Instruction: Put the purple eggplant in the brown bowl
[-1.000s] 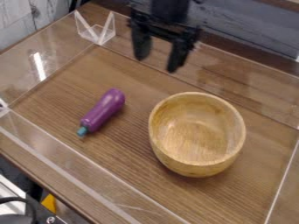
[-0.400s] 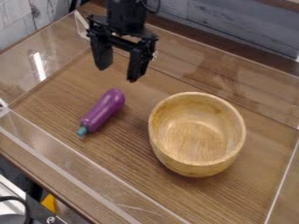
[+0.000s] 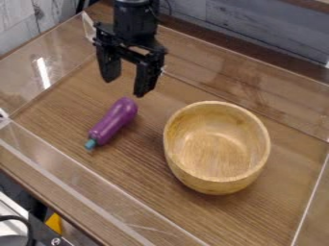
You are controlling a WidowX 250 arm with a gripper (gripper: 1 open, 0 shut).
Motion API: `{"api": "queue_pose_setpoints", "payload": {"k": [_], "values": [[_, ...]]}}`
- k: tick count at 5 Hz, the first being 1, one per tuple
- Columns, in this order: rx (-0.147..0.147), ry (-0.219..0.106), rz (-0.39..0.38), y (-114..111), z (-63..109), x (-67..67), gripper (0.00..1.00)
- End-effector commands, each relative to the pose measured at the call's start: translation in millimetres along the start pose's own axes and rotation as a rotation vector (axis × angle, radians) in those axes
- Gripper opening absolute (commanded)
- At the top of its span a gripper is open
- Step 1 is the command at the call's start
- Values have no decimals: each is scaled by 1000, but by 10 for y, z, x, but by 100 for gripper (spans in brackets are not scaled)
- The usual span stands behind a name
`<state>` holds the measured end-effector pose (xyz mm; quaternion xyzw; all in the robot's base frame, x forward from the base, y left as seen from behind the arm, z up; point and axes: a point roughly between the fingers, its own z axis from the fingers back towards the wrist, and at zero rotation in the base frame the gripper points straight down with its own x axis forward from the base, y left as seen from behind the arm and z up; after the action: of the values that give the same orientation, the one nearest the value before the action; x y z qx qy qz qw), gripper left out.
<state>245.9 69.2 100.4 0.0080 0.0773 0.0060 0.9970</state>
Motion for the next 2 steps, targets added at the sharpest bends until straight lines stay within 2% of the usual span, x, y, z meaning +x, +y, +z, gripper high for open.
{"api": "queue_pose_setpoints", "payload": {"k": [1, 2], "values": [[16, -62, 66, 75, 54, -34, 100], [23, -69, 61, 166, -72, -35, 100]]}}
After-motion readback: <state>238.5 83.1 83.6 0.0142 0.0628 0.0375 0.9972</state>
